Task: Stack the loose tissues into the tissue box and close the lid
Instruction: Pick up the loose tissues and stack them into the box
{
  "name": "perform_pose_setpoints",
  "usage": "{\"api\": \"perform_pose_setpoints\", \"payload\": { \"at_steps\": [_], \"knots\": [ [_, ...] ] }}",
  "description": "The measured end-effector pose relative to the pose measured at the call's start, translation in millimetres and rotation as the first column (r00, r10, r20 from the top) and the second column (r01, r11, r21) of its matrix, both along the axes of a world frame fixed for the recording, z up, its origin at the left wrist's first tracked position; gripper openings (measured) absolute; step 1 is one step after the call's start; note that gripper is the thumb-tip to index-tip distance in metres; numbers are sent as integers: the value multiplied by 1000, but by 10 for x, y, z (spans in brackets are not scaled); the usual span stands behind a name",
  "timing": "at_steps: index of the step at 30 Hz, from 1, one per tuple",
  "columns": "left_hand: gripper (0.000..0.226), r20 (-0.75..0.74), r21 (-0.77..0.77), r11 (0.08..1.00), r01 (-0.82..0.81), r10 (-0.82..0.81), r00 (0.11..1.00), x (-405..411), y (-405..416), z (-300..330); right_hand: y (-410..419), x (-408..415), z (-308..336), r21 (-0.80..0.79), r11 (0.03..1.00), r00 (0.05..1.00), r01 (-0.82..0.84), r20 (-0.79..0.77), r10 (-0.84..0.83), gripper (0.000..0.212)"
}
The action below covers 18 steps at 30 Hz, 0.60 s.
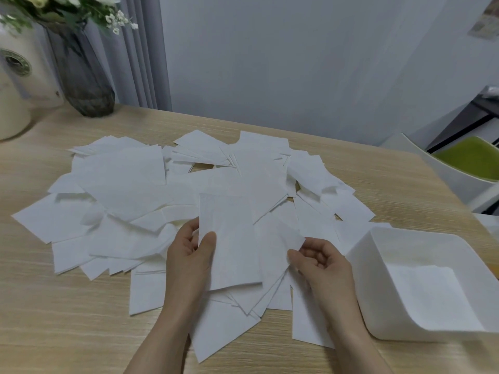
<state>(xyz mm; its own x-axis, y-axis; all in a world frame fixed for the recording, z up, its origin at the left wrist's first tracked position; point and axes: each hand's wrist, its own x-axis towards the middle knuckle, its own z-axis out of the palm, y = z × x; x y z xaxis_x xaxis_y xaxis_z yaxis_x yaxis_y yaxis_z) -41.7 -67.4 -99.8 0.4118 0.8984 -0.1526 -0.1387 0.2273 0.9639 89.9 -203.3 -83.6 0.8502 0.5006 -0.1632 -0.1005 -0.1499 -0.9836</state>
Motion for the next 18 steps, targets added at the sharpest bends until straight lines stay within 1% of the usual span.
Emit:
{"api": "perform_pose_setpoints", "payload": {
  "at_steps": [4,5,7,9,12,14,16,18],
  "knots": [
    [27,-3,4,1000,5,-5,1000,-5,-5,6,37,-60,19,-65,993,994,-97,40,100,4],
    [27,-3,3,1000,5,-5,1000,-5,-5,7,48,-74,15,-90,988,990,-127,55,132,3],
    [28,3,-3,1000,2,-2,1000,-3,1,4,63,-94,-15,-175,970,976,-168,106,188,9],
    [28,5,-10,1000,-1,1,1000,-1,4,-1,70,-102,-39,-270,951,963,-150,177,202,12],
    [27,4,-13,1000,-1,1,1000,2,6,-11,49,-79,-16,-341,940,939,-28,313,141,13],
    [28,4,-10,1000,-2,2,1000,1,7,-12,23,-51,18,-332,942,917,41,387,97,13],
    [27,3,-6,1000,3,-3,1000,2,4,-8,-3,-6,46,-275,956,901,105,433,26,10],
    [26,-2,-6,1000,11,-11,1000,2,0,0,-27,41,80,-182,974,910,137,411,-51,10]
  ]
}}
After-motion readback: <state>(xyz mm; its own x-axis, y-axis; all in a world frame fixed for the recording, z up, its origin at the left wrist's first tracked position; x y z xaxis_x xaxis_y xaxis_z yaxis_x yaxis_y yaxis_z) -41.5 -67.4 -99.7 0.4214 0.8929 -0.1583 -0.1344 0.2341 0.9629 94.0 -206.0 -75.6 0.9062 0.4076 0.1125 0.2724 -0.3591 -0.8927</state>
